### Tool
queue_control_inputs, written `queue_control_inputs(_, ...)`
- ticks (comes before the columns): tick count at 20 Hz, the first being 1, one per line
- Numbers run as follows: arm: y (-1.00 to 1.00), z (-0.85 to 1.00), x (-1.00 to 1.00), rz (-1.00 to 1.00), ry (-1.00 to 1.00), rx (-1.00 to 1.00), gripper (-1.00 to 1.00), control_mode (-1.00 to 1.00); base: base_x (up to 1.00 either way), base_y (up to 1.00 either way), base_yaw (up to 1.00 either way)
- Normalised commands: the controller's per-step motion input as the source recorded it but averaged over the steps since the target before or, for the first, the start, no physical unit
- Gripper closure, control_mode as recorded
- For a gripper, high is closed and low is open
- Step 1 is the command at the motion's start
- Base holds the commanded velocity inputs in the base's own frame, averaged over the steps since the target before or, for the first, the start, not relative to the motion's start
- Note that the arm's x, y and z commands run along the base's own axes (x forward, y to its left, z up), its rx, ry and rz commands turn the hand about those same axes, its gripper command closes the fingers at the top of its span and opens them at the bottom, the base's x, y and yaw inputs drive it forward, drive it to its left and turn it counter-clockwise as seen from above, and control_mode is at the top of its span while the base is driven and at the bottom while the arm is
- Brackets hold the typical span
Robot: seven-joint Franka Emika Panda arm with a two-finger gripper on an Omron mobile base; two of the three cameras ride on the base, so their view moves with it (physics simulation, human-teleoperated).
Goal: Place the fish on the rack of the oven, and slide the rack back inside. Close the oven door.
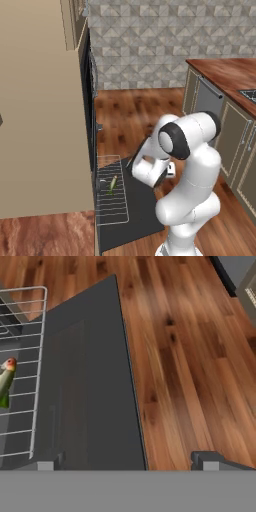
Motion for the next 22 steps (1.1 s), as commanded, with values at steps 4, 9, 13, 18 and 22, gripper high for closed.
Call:
queue_control_inputs(4, -0.09, 0.0, 0.08, 0.04, 0.0, 0.05, -1.0, -1.0, 0.0, 0.0, 0.0)
queue_control_inputs(9, 0.0, 0.03, 0.06, 0.0, 0.0, 0.1, -1.0, -1.0, 0.0, 0.0, 0.0)
queue_control_inputs(13, 0.04, 0.22, 0.0, -0.06, 0.03, 0.1, -1.0, -1.0, 0.0, 0.0, 0.0)
queue_control_inputs(18, 0.09, 0.16, 0.0, -0.11, 0.06, 0.09, -1.0, -1.0, 0.0, 0.0, 0.0)
queue_control_inputs(22, 0.1, 0.15, -0.12, -0.02, -0.03, 0.01, -1.0, -1.0, 0.0, 0.0, 0.0)
